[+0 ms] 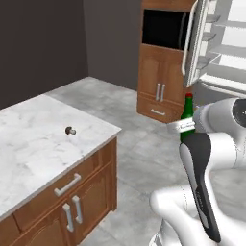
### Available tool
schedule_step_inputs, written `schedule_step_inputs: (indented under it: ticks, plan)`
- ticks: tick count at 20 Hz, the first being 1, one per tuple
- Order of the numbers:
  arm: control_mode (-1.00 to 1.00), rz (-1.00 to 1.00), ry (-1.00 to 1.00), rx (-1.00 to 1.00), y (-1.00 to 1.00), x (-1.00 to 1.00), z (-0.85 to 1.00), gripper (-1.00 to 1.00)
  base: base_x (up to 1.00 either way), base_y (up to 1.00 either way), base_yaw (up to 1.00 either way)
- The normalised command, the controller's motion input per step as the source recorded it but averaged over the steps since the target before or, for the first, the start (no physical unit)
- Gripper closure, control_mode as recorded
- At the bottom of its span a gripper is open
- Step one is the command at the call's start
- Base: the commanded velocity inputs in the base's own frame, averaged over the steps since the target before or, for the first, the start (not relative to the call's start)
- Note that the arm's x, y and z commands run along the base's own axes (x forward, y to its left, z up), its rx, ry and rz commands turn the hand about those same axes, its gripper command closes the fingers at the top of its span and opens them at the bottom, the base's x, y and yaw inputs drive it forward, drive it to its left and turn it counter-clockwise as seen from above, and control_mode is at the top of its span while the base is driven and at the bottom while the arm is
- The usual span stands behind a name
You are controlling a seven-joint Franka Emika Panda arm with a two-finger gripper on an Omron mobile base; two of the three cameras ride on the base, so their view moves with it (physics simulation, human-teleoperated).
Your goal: Place the beer on the top shelf of the fridge to keep it out of children's reach, and place the mushroom and garlic on lower shelves for easy access.
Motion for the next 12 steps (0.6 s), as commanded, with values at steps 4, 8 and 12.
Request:
schedule_step_inputs:
  ticks: [4,8,12]
  plan:
    - [1.0,0.0,0.0,0.0,0.0,0.0,0.0,1.0,0.04,-0.13,-0.64]
    - [1.0,0.0,0.0,0.0,0.0,0.0,0.0,1.0,0.31,0.0,-0.56]
    - [1.0,0.0,0.0,0.0,0.0,0.0,0.0,1.0,0.45,0.0,-0.49]
